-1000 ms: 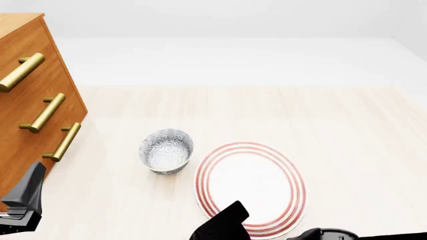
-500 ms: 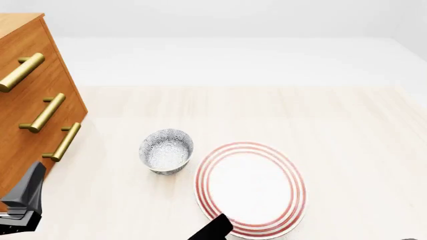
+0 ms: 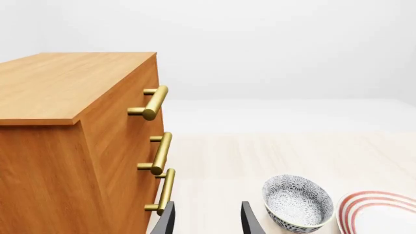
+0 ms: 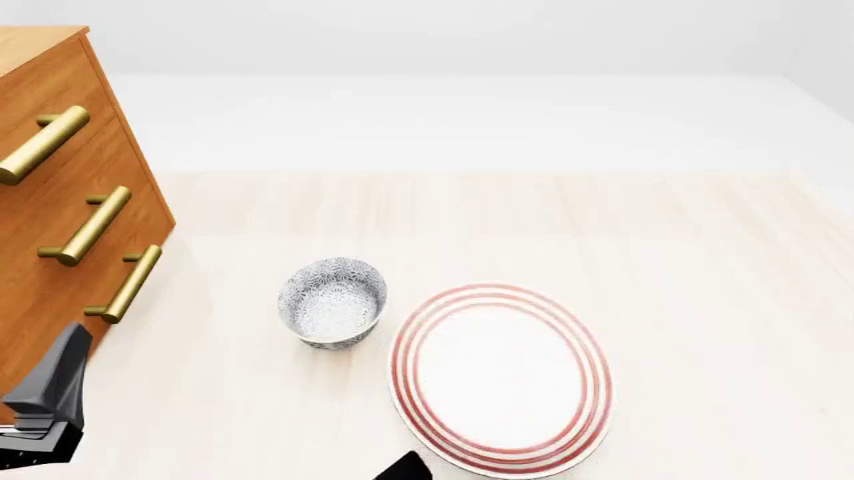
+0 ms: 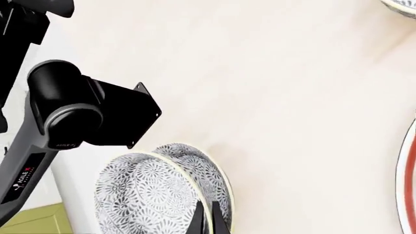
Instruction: Stack the bowl in the middle on the bowl at the back.
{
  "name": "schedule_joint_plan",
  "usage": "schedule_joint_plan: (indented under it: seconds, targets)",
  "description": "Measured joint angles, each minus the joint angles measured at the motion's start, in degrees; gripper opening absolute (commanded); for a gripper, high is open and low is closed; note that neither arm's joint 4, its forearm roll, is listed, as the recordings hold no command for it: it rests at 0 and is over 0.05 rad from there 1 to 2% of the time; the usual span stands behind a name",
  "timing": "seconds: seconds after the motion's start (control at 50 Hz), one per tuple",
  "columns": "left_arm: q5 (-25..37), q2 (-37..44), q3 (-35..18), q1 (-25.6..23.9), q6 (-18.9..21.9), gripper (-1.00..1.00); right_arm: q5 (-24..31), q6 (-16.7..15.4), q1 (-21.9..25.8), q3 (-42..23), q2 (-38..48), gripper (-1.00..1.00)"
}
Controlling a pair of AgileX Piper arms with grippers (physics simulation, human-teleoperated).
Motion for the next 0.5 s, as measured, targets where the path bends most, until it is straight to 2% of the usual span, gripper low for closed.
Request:
schedule_joint_plan:
  seconds: [0.18,0.2,0.5]
  targets:
    - [0.0,0.0,0.0,0.0,0.0,1.0,-0.85,0.0,0.32,-0.76,0.89,-1.0]
    - [0.0,0.0,0.0,0.0,0.0,1.0,-0.77,-0.08,0.35,-0.83,0.91,1.0]
    - [0.0,0.0,0.0,0.0,0.01,1.0,4.91,-1.65,0.76,-3.07,-3.88,1.0]
